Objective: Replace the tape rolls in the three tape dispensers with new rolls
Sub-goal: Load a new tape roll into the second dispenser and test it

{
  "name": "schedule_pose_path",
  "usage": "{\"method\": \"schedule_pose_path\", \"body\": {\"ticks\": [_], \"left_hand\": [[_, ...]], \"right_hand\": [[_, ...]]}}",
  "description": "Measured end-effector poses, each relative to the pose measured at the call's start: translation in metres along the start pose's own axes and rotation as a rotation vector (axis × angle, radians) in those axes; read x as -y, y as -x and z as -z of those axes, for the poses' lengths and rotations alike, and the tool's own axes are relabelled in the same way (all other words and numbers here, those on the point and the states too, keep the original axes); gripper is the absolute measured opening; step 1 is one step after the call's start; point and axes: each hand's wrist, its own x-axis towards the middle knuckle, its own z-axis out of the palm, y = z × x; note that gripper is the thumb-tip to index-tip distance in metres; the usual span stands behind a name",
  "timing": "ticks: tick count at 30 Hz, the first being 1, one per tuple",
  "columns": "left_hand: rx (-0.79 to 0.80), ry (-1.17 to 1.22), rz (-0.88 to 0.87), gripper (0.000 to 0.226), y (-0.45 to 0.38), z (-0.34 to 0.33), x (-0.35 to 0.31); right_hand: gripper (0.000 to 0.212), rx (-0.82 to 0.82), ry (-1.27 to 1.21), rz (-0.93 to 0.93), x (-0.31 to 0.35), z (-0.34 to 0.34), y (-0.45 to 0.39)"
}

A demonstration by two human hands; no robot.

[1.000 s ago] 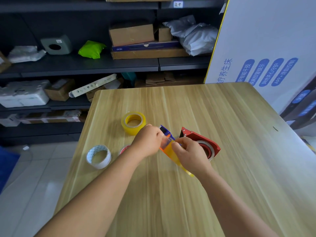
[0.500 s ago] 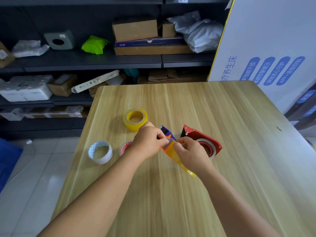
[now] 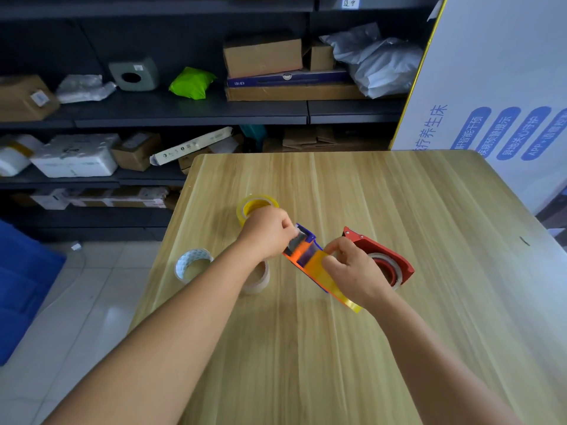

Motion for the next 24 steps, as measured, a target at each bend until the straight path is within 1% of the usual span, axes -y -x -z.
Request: {"method": "schedule_pose_path", "body": {"ticks": [3,5,7,10,11,14,16,19,22,24], "left_hand": [[0.046,0.02,0.017,0.017,-0.002,0.001,0.005],[0.079,0.169,0.063,0.02,-0.004,0.0,0.007],[0.122,0.272,0.114,0.021,-0.006,-0.002,0.007],[0.157,0.213,0.088,0.009,-0.008,-0.004,0.002],[0.172,0.199,0.081,0.01,-0.009,-0.004,0.002],[0.194,0.169,0.073,0.015,-0.006,-0.005,-0.003],[0.206,0.145,0.069,0.017,-0.003,-0.005,-0.005],[0.218,0.114,0.067,0.02,0.002,-0.003,-0.01],[0.203,0.052,0.041,0.023,0.008,0.001,-0.021],[0.188,-0.034,-0.002,0.024,0.011,0.004,-0.028]], "right_hand": [[0.022,0.024,0.005,-0.019,-0.003,-0.002,0.002],[0.029,0.045,0.031,-0.044,-0.005,-0.001,0.002],[0.044,0.069,0.065,-0.066,-0.008,0.0,0.001],[0.078,0.092,0.125,-0.056,-0.007,0.0,0.0],[0.086,0.096,0.163,-0.044,-0.006,-0.001,0.0],[0.1,0.055,0.334,-0.016,-0.005,-0.005,0.001],[0.102,-0.005,0.438,0.001,-0.006,-0.01,0.001],[0.096,-0.063,0.509,0.069,-0.004,-0.017,0.002],[0.087,-0.102,0.505,0.144,-0.003,-0.021,0.002],[0.083,-0.124,0.472,0.15,-0.004,-0.024,0.001]]}}
